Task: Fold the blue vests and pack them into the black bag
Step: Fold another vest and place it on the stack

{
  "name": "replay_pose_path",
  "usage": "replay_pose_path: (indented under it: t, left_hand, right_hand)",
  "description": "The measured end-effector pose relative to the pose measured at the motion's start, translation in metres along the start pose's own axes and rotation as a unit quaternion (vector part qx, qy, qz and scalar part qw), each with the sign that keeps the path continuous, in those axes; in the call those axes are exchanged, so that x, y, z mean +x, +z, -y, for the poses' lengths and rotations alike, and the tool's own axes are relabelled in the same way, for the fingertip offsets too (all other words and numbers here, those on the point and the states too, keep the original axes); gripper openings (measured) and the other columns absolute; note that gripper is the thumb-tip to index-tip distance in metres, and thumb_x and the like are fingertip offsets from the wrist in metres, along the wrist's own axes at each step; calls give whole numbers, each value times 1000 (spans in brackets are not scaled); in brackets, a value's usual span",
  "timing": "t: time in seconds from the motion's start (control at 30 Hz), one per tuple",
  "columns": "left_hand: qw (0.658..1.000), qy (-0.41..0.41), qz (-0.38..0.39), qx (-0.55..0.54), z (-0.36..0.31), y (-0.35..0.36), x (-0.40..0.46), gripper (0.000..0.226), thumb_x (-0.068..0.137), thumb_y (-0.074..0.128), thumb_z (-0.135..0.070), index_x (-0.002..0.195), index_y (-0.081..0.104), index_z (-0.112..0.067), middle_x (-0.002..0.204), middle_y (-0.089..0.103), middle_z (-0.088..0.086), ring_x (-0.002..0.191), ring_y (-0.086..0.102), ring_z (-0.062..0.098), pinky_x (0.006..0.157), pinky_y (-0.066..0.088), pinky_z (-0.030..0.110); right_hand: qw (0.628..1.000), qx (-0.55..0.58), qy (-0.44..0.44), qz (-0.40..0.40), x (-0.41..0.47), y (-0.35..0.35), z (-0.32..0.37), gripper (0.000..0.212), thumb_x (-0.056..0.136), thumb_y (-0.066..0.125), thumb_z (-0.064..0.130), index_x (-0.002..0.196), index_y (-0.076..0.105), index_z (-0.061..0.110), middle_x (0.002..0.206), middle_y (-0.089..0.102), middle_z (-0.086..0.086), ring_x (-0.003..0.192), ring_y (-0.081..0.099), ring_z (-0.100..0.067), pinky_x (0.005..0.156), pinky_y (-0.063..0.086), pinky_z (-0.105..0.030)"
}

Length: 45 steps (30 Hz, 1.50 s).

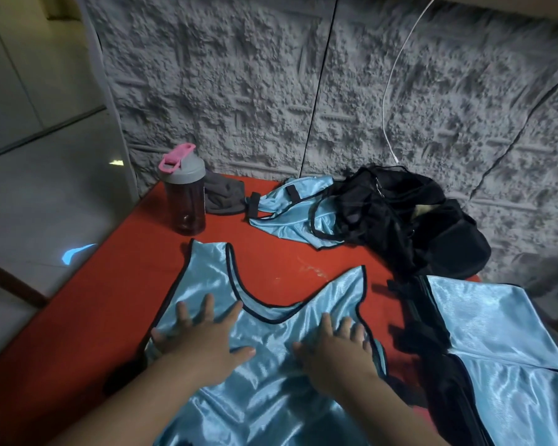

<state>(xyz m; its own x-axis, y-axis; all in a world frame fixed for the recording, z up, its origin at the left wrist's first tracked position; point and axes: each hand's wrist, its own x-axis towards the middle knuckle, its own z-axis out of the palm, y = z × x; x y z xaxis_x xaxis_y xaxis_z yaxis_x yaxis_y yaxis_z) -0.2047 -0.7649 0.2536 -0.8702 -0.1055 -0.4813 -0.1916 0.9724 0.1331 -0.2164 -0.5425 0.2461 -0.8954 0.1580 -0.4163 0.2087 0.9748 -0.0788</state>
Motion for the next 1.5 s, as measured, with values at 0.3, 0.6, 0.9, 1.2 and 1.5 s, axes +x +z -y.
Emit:
replay_pose_path:
  t: [0.3, 0.6, 0.9, 1.2, 1.5]
  left_hand:
    - [982, -27, -167, -86, 23, -25, 26, 71, 87, 50, -70, 151, 29, -47, 159, 29, -2, 145, 26, 28, 113, 30, 57]
    - [980, -84, -140, -117, 19, -29, 40, 64, 89, 55, -61, 148, 33, -51, 153, 35, 1, 139, 33, 32, 111, 38, 47]
    - [990, -59, -76, -103, 27, -42, 44, 72, 84, 52, -69, 150, 32, -46, 152, 40, 1, 142, 32, 29, 115, 31, 42]
    - [989, -29, -113, -92, 27, -46, 44, 65, 90, 54, -63, 149, 37, -41, 151, 42, 3, 139, 36, 28, 115, 31, 36]
    - [930, -53, -248, -267, 30, -55, 86, 45, 84, 77, -29, 122, 57, -19, 103, 68, 9, 103, 64, 35, 88, 50, 38]
  right_hand:
    - [976, 127, -43, -172, 22, -60, -26, 44, 92, 61, 41, 128, 64, 17, 116, 72, -11, 109, 66, -32, 87, 49, -34]
    - [928, 336, 85, -135, 101, -62, -25, 46, 82, 79, 44, 100, 66, 4, 88, 72, -11, 78, 68, -30, 62, 44, -30]
    - [895, 423, -15, -139, 98, -65, -8, 14, 85, 78, 23, 84, 75, 9, 63, 66, 1, 62, 61, -19, 57, 48, -29]
    - [918, 383, 30, -95, 99, -63, -11, 33, 72, 81, 10, 100, 67, 18, 82, 72, -8, 74, 69, -26, 67, 58, -35]
    - [901, 416, 50, -109, 113, -59, -30, 21, 87, 67, 22, 106, 67, 13, 80, 72, -8, 71, 70, -27, 66, 60, -38]
